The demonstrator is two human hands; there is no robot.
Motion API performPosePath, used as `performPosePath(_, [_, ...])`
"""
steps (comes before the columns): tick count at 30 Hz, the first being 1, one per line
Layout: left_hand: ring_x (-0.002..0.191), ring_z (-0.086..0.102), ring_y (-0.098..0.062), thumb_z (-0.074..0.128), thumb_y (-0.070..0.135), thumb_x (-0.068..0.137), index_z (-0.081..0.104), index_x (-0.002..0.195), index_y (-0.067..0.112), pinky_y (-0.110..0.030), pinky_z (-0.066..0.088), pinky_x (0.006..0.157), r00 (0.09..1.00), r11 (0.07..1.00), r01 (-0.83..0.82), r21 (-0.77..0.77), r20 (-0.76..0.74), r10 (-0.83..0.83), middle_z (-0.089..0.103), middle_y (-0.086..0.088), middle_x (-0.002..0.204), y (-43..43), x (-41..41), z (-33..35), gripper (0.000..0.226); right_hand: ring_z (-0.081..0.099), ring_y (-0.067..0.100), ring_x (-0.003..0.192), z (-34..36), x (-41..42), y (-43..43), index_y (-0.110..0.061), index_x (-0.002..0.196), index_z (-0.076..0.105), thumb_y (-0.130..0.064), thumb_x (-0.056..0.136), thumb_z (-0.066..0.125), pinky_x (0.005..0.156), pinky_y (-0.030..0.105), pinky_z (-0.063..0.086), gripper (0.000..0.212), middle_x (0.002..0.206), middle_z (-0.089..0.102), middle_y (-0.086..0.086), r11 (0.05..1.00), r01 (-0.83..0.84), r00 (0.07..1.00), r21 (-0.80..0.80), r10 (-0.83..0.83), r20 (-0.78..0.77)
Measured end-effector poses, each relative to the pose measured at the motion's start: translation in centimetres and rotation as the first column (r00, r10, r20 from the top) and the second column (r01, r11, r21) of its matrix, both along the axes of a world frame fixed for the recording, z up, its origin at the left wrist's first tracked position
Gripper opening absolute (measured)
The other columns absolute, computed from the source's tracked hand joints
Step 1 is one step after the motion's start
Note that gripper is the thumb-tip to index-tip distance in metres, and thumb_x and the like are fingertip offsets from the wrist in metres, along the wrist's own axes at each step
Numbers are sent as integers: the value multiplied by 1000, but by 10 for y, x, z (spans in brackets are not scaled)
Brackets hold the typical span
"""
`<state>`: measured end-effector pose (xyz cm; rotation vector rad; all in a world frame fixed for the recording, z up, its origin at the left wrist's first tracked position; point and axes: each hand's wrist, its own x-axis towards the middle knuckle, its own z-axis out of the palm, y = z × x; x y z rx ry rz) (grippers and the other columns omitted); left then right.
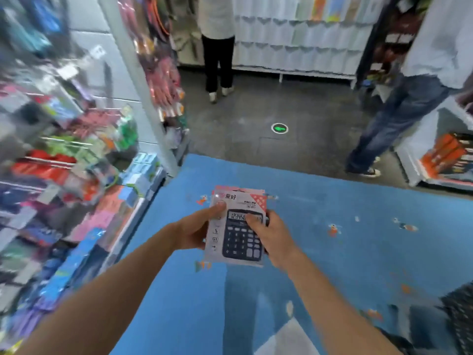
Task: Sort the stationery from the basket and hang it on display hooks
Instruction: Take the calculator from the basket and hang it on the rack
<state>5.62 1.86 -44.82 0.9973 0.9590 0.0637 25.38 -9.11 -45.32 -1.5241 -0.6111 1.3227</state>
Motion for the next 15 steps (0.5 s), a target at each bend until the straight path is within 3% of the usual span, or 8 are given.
performPosePath(3, [133, 57, -39, 86, 76, 56, 74, 124, 20, -63, 36, 117, 973, 971, -230, 63, 14, 229, 66, -17, 137, 20, -89, 28, 89, 74, 26, 94, 27, -74, 62, -7, 124, 55, -22, 95, 73, 82, 44, 63, 38, 112, 73, 14, 980, -194, 981, 44, 194, 9])
performPosePath(7, [137, 53, -41, 72, 68, 84, 58, 144, 14, -64, 32, 119, 883, 879, -465, 107, 124, 453, 58, -19, 146, 37, -171, 72, 83, 72, 20, 85, 68, -146, 121, -7, 119, 52, -24, 96, 71, 63, 28, 60, 34, 111, 70, 12, 913, -391, 920, 119, 389, 43])
performPosePath(11, [128, 62, -36, 85, 72, 63, 59, 142, 17, -54, 49, 107, 770, 751, -636, 179, 206, 603, 64, -16, 140, 49, -212, 113, 99, 75, 28, 95, 100, -191, 175, -12, 118, 55, -35, 91, 77, 80, 52, 62, 41, 116, 72, 15, 814, -550, 832, 187, 553, 37])
performPosePath(13, [125, 64, -34, 65, 77, 75, 57, 142, 19, -49, 56, 99, 733, 704, -679, 210, 243, 635, 66, -13, 138, 61, -218, 126, 89, 74, 32, 98, 112, -203, 203, -11, 119, 55, -37, 89, 78, 85, 57, 60, 46, 117, 71, 17, 772, -602, 791, 206, 612, 19])
performPosePath(15, [123, 66, -35, 46, 73, 84, 58, 142, 20, -53, 54, 102, 666, 618, -746, 248, 248, 704, 68, -12, 136, 80, -223, 132, 80, 74, 32, 97, 120, -210, 236, -10, 121, 54, -33, 91, 76, 82, 53, 61, 44, 116, 71, 17, 734, -638, 753, 232, 658, -13])
